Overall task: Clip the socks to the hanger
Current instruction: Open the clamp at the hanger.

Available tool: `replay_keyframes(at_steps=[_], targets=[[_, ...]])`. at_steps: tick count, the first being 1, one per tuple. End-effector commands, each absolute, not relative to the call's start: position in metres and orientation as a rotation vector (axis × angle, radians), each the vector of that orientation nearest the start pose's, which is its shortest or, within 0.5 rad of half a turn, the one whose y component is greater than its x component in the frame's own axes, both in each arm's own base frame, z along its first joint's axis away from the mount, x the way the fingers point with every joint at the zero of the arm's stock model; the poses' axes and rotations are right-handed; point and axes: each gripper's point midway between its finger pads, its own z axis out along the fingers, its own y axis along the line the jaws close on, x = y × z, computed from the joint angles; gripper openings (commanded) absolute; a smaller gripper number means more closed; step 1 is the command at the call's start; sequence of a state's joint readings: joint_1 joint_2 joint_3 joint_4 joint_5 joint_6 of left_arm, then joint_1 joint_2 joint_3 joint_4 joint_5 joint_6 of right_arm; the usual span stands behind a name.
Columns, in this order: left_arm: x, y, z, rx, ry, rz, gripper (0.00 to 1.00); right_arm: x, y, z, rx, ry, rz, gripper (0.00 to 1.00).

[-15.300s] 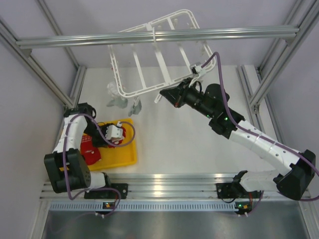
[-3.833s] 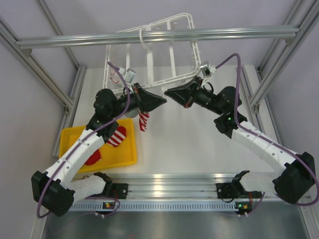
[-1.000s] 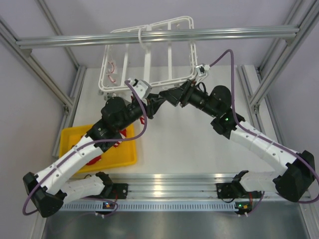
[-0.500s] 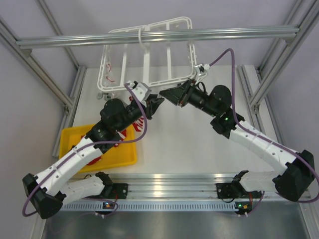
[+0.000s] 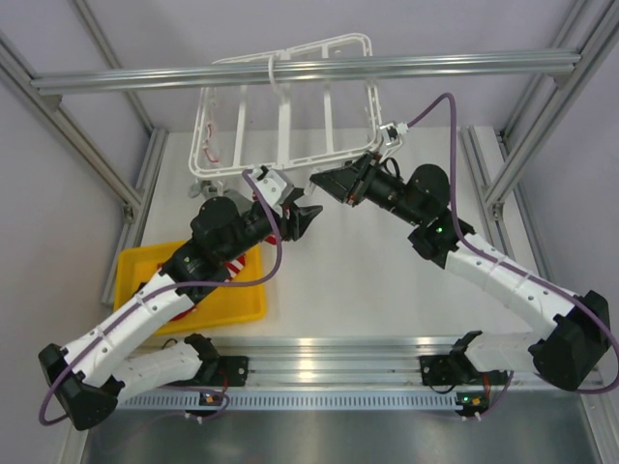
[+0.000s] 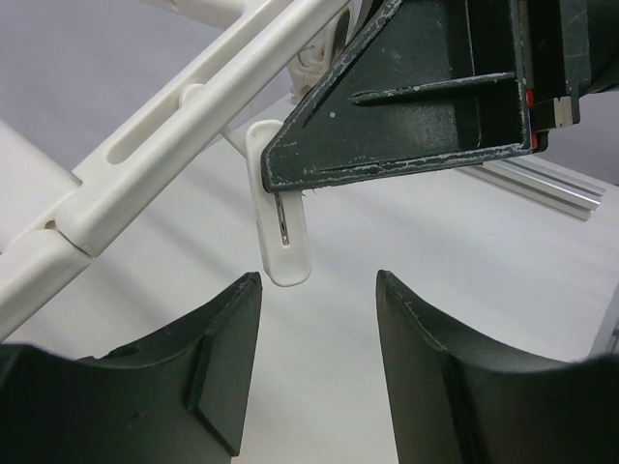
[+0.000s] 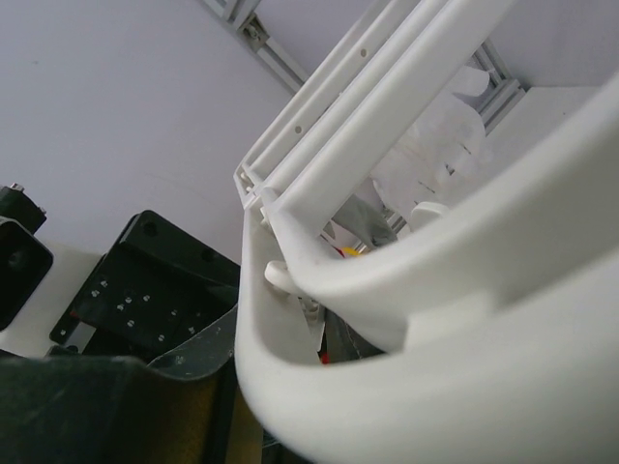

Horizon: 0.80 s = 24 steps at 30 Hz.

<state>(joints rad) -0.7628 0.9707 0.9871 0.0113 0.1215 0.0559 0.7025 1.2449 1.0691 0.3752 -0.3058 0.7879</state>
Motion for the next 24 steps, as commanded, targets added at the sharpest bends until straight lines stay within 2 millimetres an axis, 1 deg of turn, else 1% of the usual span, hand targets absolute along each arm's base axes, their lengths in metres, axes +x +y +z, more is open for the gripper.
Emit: replay_keyframes(at_steps=[1, 3, 5, 6, 15, 18, 22, 24], targets=[[0.249, -0.265, 0.382, 0.695, 1.343, -0.654, 0.56, 0.26, 0.332, 0.426, -0.279, 1.421, 1.466, 0.0], [0.251, -0.267, 0.388, 0.693, 1.314, -0.653, 0.56, 0.254, 0.332, 0.43, -0.318, 1.387, 1.473, 0.0], [0.253, -0.268, 0.391, 0.699, 1.296, -0.645, 0.56, 0.253, 0.333, 0.427, -0.338, 1.38, 1.465, 0.0], [0.255, -0.27, 0.392, 0.697, 1.292, -0.641, 0.55, 0.25, 0.332, 0.43, -0.359, 1.359, 1.468, 0.0], [0.268, -0.273, 0.412, 0.67, 1.234, -0.601, 0.49, 0.246, 0.334, 0.428, -0.437, 1.319, 1.453, 0.0], [0.268, -0.272, 0.419, 0.663, 1.209, -0.594, 0.49, 0.243, 0.334, 0.429, -0.45, 1.311, 1.452, 0.0], [0.267, -0.271, 0.426, 0.66, 1.18, -0.59, 0.48, 0.244, 0.334, 0.426, -0.45, 1.318, 1.443, 0.0], [0.266, -0.272, 0.43, 0.666, 1.163, -0.594, 0.46, 0.244, 0.334, 0.426, -0.451, 1.318, 1.444, 0.0]])
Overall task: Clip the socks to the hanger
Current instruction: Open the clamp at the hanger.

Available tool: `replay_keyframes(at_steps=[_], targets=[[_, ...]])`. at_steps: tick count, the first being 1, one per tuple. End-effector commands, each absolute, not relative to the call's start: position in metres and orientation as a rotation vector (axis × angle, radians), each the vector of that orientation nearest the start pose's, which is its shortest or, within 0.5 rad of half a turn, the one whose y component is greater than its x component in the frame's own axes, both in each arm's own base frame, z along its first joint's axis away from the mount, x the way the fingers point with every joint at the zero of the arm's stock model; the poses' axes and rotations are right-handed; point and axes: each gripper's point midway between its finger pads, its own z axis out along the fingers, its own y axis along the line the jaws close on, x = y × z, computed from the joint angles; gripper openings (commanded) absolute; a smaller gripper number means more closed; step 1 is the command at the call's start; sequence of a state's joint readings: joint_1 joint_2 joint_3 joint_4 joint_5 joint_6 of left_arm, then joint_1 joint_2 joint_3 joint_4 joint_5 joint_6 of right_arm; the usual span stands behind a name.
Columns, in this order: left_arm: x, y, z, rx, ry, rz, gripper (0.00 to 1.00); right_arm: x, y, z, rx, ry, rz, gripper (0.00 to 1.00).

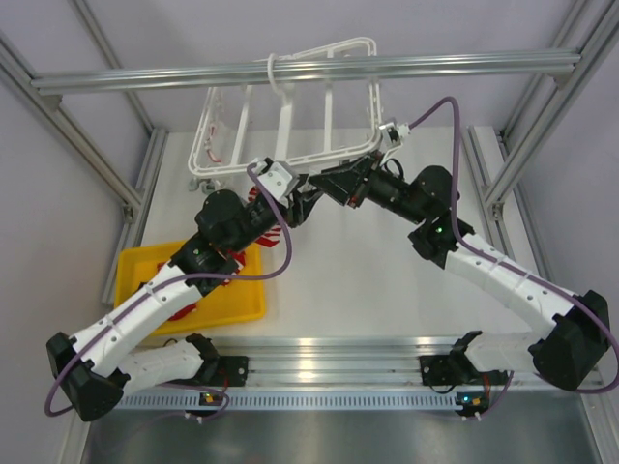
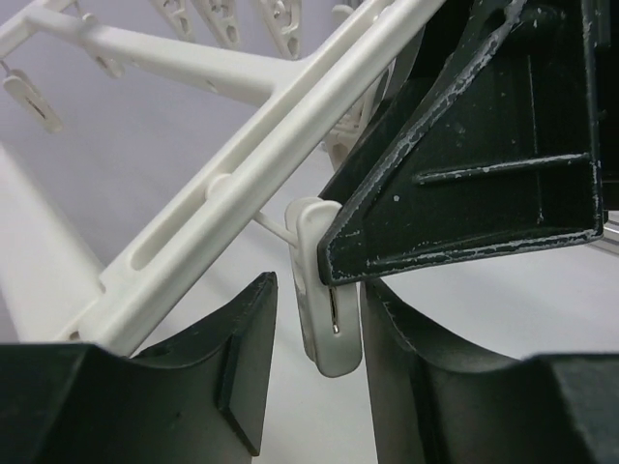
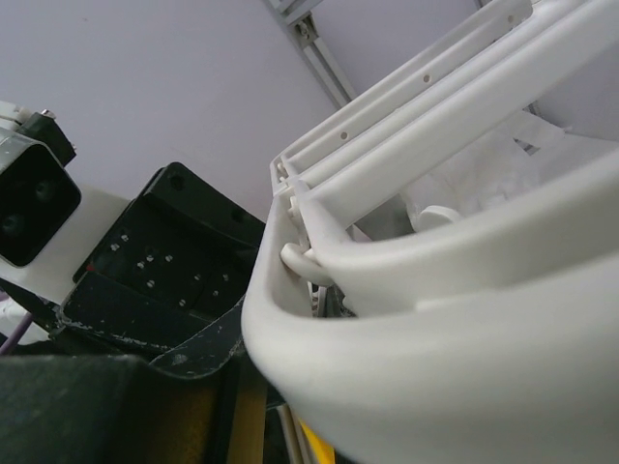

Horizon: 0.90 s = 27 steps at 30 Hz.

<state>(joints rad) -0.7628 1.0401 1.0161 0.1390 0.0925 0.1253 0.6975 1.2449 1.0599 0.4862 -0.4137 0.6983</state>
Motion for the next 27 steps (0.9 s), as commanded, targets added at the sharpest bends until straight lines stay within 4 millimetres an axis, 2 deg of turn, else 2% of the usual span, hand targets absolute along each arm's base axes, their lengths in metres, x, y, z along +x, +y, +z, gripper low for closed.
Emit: replay_keyframes(at_steps=[1, 4, 5, 7, 8, 9, 10, 13, 16, 20, 23, 27], targets=[[0.265, -0.272, 0.432, 0.666, 1.157, -0.597, 0.44, 0.244, 0.334, 0.426, -0.451, 1.318, 1.443, 0.0], [0.264, -0.273, 0.434, 0.675, 1.145, -0.597, 0.28, 0.244, 0.334, 0.426, -0.449, 1.321, 1.443, 0.01], [0.263, -0.274, 0.433, 0.684, 1.141, -0.6, 0.14, 0.244, 0.334, 0.426, -0.447, 1.32, 1.442, 0.05], [0.264, -0.276, 0.43, 0.695, 1.147, -0.6, 0.04, 0.245, 0.333, 0.427, -0.432, 1.328, 1.444, 0.22], [0.263, -0.276, 0.428, 0.701, 1.149, -0.6, 0.0, 0.245, 0.332, 0.429, -0.42, 1.329, 1.444, 0.42], [0.263, -0.277, 0.425, 0.708, 1.155, -0.599, 0.0, 0.245, 0.33, 0.432, -0.403, 1.327, 1.443, 0.51], [0.263, -0.277, 0.424, 0.715, 1.153, -0.596, 0.0, 0.246, 0.329, 0.431, -0.382, 1.343, 1.445, 0.67], [0.262, -0.278, 0.417, 0.733, 1.158, -0.594, 0.0, 0.252, 0.321, 0.436, -0.291, 1.357, 1.434, 0.81], [0.262, -0.277, 0.411, 0.746, 1.16, -0.579, 0.0, 0.257, 0.316, 0.44, -0.222, 1.363, 1.407, 0.81], [0.263, -0.277, 0.404, 0.765, 1.154, -0.554, 0.0, 0.263, 0.312, 0.447, -0.163, 1.357, 1.398, 0.67], [0.265, -0.279, 0.401, 0.778, 1.152, -0.543, 0.0, 0.269, 0.312, 0.447, -0.135, 1.359, 1.386, 0.61], [0.268, -0.28, 0.399, 0.783, 1.156, -0.526, 0.0, 0.267, 0.315, 0.443, -0.113, 1.372, 1.389, 0.59]])
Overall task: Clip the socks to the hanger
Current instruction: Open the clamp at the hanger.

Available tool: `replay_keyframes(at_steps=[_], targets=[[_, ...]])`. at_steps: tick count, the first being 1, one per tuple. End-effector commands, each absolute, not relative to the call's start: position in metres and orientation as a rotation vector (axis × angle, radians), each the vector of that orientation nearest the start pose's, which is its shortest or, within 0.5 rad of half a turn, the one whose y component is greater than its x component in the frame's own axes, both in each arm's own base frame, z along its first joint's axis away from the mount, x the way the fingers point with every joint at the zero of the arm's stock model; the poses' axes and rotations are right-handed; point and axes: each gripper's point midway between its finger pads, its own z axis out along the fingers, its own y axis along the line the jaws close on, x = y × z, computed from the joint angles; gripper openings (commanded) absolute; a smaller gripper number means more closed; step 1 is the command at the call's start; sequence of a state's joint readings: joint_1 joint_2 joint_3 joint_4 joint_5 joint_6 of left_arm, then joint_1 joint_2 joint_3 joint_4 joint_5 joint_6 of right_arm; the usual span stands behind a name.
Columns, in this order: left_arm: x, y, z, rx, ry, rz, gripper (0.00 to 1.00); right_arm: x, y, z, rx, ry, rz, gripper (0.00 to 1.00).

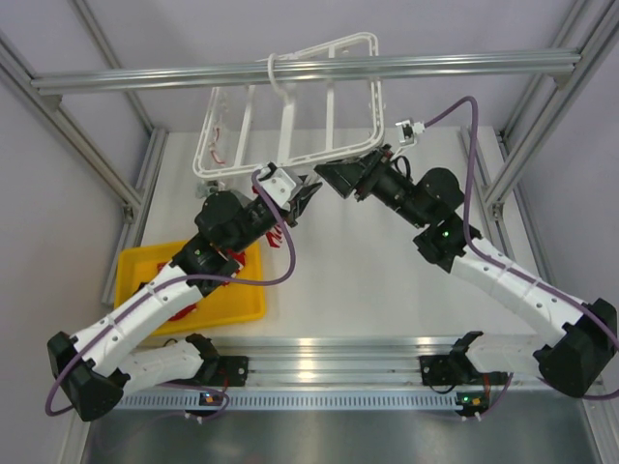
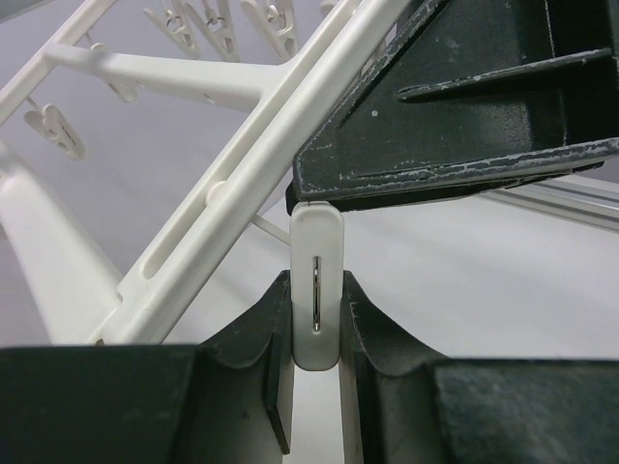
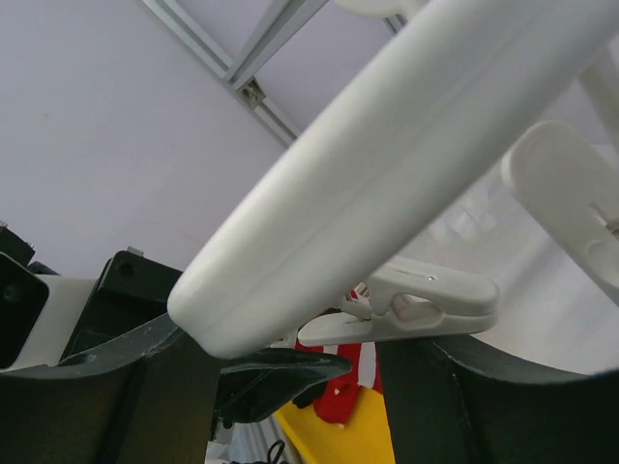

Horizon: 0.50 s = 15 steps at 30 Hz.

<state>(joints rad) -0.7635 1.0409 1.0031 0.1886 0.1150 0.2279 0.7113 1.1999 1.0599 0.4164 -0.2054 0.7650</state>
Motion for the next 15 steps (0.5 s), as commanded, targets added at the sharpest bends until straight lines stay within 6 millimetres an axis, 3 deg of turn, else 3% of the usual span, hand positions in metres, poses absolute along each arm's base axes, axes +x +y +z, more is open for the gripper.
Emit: replay_keyframes(at_steps=[1, 11, 15], targets=[[0.269, -0.28, 0.399, 0.785, 1.156, -0.523, 0.0, 0.265, 0.317, 0.44, -0.116, 1.38, 1.395, 0.59], [0.272, -0.284, 0.392, 0.801, 1.174, -0.513, 0.0, 0.253, 0.324, 0.439, -0.159, 1.36, 1.436, 0.65], [0.272, -0.285, 0.392, 0.801, 1.177, -0.525, 0.0, 0.251, 0.327, 0.433, -0.188, 1.363, 1.43, 0.61]])
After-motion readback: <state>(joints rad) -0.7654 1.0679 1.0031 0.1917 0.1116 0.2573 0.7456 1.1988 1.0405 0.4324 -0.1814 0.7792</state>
